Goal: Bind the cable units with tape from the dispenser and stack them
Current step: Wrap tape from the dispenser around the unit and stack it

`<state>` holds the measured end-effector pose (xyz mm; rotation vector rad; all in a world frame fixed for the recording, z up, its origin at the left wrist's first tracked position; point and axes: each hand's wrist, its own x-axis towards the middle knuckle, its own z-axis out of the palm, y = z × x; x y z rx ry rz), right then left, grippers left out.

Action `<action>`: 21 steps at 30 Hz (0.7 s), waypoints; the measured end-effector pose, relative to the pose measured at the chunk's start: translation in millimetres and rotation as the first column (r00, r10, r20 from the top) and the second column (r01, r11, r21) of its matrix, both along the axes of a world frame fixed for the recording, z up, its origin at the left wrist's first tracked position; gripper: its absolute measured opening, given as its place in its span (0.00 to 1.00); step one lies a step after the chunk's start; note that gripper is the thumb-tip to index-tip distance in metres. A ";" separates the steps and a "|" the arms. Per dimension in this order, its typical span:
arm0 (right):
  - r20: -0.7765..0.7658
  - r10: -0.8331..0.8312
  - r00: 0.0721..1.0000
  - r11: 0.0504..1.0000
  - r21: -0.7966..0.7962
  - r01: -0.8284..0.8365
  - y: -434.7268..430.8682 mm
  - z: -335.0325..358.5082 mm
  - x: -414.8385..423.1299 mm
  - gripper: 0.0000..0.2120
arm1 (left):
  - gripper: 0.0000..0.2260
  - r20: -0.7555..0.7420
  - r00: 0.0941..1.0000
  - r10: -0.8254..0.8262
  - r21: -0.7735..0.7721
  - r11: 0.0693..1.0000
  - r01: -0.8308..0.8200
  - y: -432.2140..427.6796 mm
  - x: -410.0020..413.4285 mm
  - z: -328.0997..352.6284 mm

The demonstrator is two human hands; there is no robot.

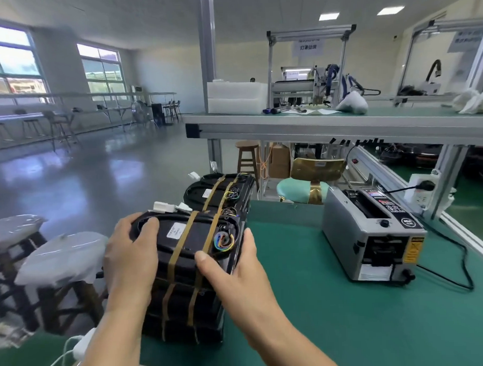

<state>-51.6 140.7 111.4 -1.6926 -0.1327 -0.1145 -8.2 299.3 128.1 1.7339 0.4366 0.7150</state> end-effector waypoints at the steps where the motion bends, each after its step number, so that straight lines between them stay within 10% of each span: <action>1: -0.001 0.005 1.000 1.000 -0.012 -0.005 2.5 -3.4 -1.5 0.48 | 0.16 -0.026 1.000 0.010 -0.007 1.000 -0.011 4.9 -1.1 -3.5; 10: -0.080 -0.003 0.997 0.999 -0.044 0.000 4.5 -14.3 -6.0 0.36 | 0.17 -0.179 0.984 0.003 0.033 0.999 0.003 14.8 -1.3 -29.8; 21: -0.098 -0.040 0.994 0.988 -0.154 0.025 2.3 -17.2 -8.0 0.53 | 0.17 -0.204 0.979 -0.002 -0.002 1.000 0.001 22.8 9.8 -45.3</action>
